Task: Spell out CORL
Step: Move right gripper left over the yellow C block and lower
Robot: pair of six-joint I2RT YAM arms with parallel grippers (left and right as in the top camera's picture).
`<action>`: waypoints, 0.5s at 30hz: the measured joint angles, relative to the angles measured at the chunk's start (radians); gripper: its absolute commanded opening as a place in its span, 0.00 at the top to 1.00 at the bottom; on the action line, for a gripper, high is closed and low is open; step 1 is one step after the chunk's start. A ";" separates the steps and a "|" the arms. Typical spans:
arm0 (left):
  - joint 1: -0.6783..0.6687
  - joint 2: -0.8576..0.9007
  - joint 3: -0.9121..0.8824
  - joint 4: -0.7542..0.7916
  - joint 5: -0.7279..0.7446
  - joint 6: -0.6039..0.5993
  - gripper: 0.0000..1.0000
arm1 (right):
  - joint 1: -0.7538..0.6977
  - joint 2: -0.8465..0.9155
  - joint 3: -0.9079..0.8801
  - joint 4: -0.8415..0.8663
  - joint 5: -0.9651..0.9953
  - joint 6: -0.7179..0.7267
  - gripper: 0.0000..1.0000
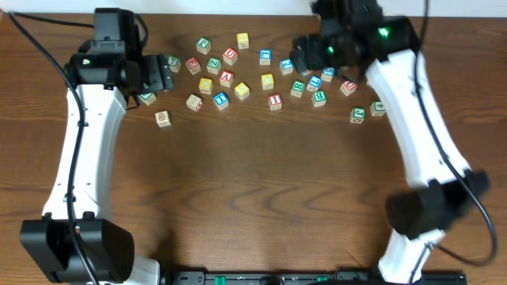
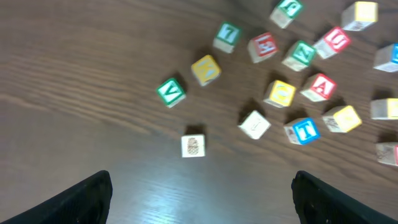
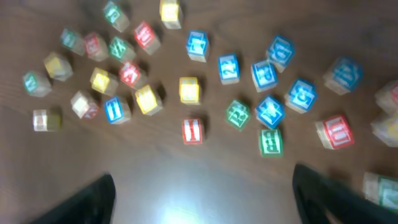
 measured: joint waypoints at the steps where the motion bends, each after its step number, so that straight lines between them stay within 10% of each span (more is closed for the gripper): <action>1: 0.007 0.000 0.000 -0.006 -0.003 0.000 0.09 | 0.008 0.043 0.055 -0.013 0.003 0.000 0.20; 15: 0.033 0.000 0.000 -0.079 -0.017 0.000 0.09 | 0.144 0.367 0.216 0.063 0.008 0.097 0.04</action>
